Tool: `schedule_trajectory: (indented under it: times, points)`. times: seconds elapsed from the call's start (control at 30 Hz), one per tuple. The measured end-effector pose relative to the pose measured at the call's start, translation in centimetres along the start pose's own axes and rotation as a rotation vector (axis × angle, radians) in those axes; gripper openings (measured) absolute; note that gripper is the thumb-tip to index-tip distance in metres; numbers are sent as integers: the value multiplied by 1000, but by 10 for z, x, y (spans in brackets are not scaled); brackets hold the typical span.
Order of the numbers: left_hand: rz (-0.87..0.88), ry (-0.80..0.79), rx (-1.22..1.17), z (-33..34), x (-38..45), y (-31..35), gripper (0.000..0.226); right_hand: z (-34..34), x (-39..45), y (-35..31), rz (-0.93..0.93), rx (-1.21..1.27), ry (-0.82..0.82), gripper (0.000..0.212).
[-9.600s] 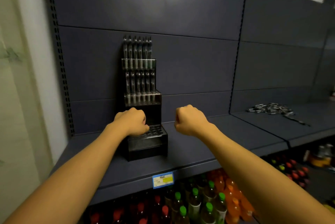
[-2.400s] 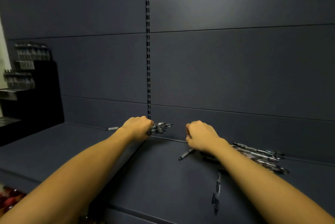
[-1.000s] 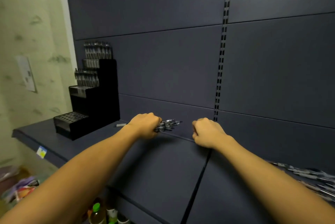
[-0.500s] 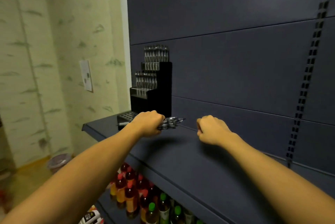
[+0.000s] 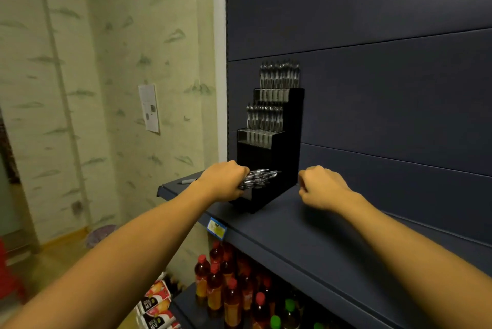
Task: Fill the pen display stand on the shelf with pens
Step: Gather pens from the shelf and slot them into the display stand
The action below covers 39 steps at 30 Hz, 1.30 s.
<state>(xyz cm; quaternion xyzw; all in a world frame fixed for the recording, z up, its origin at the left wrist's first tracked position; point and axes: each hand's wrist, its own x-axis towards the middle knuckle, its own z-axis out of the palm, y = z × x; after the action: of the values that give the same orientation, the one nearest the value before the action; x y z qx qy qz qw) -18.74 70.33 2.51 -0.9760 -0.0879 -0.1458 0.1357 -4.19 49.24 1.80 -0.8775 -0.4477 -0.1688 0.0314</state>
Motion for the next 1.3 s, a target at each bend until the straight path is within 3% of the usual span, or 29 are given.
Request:
schedule_trajectory:
  times: [0.63, 1.07, 1.3]
  points:
    - [171, 58, -38, 63, 85, -121, 27, 35, 103, -25, 97, -66, 27, 10]
    - [455, 134, -93, 79, 140, -138, 22, 35, 115, -29, 266, -115, 5, 14]
    - [615, 172, -160, 88, 160, -141, 19, 30, 109, -44, 401, -5, 47, 10]
